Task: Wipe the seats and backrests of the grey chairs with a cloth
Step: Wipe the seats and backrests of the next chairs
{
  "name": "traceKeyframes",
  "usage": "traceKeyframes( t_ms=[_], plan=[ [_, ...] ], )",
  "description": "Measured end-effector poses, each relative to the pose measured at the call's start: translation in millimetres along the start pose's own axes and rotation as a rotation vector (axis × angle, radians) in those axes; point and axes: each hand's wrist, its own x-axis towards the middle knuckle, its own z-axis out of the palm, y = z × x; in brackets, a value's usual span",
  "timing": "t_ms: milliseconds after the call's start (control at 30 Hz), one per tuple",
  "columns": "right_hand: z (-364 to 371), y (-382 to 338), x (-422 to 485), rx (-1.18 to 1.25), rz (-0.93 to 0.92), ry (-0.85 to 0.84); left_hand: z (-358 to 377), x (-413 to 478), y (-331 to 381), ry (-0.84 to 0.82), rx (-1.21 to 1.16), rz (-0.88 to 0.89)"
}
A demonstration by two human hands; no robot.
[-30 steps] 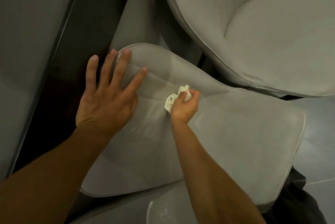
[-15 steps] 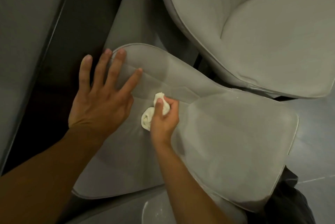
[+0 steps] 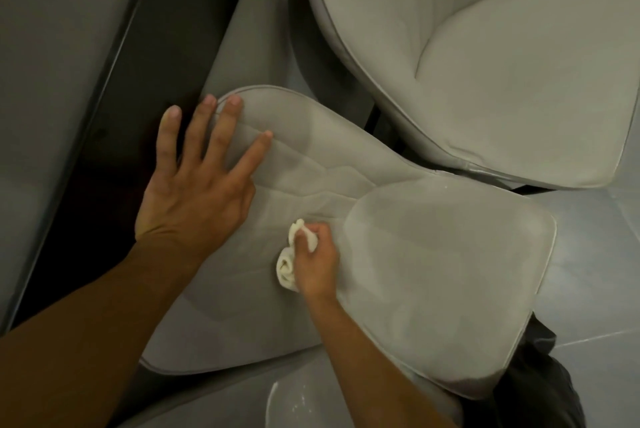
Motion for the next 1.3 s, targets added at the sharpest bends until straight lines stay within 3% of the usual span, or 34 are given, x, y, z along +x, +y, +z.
traceKeyframes(
  t_ms=[100, 267, 333, 467, 533, 700, 833, 900, 1000, 1100, 1300],
  plan=[
    [6.8, 23.5, -1.1, -0.034, 0.039, 0.037, -0.9, -0.6, 0.6, -0.007, -0.001, 0.006],
    [-3.2, 57.1, 21.5, -0.343, 0.380, -0.081, 1.1, -0.2, 0.8, -0.032, 0.048, 0.017],
    [-6.5, 56.1, 11.2, -0.349, 0.312, -0.127, 2.7, -0.8, 0.7, -0.025, 0.048, 0.018],
    [-13.4, 42.6, -47.6, -0.139, -0.010, -0.229, 2.3, 1.1, -1.6, -0.032, 0.017, 0.024],
    [-13.8, 37.5, -69.7, -0.077, -0.060, -0.286, 1.7, 1.4, -2.3, -0.035, 0.024, 0.031],
    [-8.6, 64.8, -51.6, -0.194, 0.135, -0.129, 0.6, 0.2, -0.5, -0.034, 0.052, 0.026],
    [-17.5, 72.1, -23.6, -0.449, 0.366, -0.167, 0.8, -0.1, -0.2, -0.038, 0.049, 0.033],
    [-17.4, 67.7, -28.3, -0.456, 0.309, -0.192, 1.9, -0.1, -0.3, -0.029, 0.048, 0.029],
    [-20.8, 62.1, -61.8, -0.330, 0.065, -0.253, 2.1, -0.1, -0.8, -0.025, 0.039, 0.029],
    [-31.9, 71.3, -83.4, -0.259, -0.019, -0.291, 1.9, -0.3, -1.7, -0.026, 0.024, 0.036],
    [-38.1, 98.4, -29.4, -0.557, 0.336, -0.246, 4.1, -0.6, -1.6, -0.010, 0.010, 0.033]
  ],
)
